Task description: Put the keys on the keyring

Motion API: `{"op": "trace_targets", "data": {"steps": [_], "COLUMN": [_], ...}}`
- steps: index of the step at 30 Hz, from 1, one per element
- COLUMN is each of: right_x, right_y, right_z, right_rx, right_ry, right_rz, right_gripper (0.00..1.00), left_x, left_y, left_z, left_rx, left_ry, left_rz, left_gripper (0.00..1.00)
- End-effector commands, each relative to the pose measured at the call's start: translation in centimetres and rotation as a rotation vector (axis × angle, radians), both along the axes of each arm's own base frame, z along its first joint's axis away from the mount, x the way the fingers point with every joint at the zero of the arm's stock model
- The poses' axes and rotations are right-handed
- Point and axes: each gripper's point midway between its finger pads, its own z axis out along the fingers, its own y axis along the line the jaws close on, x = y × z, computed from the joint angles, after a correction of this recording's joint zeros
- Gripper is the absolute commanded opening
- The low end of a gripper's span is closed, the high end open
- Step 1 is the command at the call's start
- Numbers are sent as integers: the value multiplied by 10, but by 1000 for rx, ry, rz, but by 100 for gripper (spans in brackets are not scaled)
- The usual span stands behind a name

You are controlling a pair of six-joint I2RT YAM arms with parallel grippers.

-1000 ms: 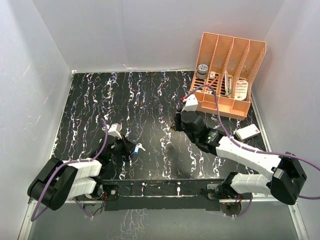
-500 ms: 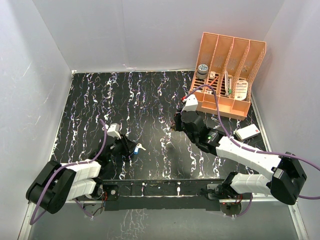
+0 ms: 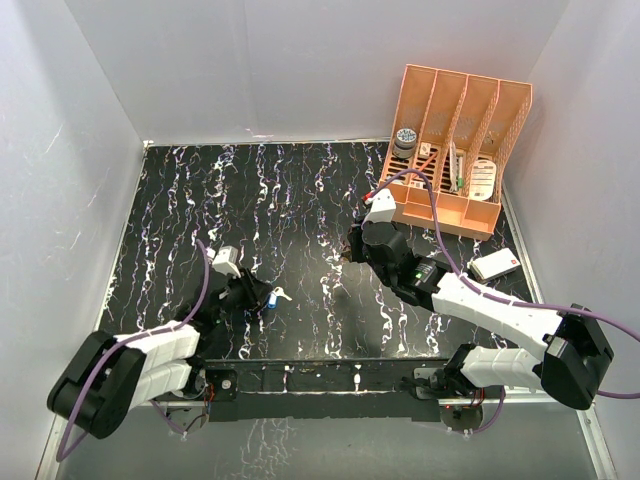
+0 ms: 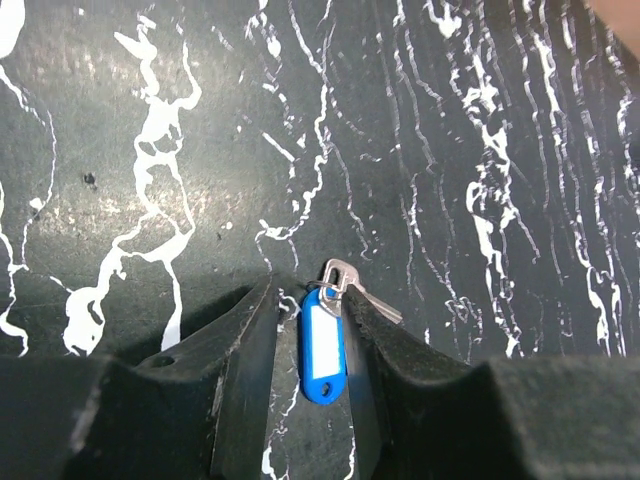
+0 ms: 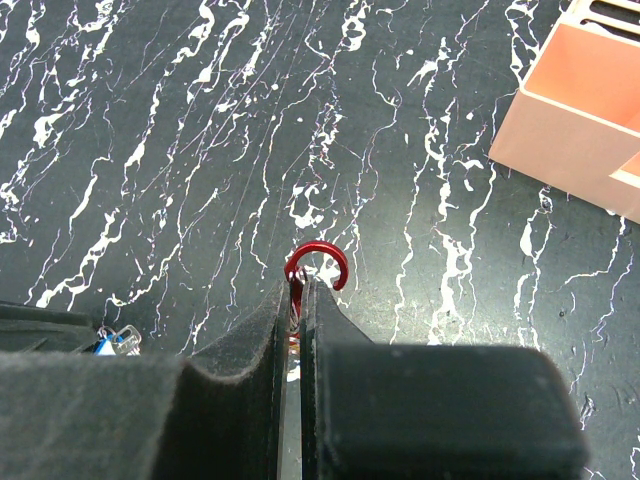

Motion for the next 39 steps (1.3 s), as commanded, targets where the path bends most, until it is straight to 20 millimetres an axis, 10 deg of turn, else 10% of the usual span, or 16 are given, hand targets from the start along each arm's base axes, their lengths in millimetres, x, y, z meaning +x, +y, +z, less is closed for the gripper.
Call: {"op": "trace_targets", "data": {"steps": [1,39], "right_x": [4,5], "right_y": [1,3], "right_z": [17,18], "right_rx": [47,48], "right_ry": [-49,-51], "right_rz": [-13,-12], "right_gripper": [0,0], "left_x": [9,7], "left_y": [1,-24], "left_z": [24,16], "left_rx": [-3,3], "left_ry": [-64,111], "left_rz": [6,-113], "left_gripper": [32,44]}}
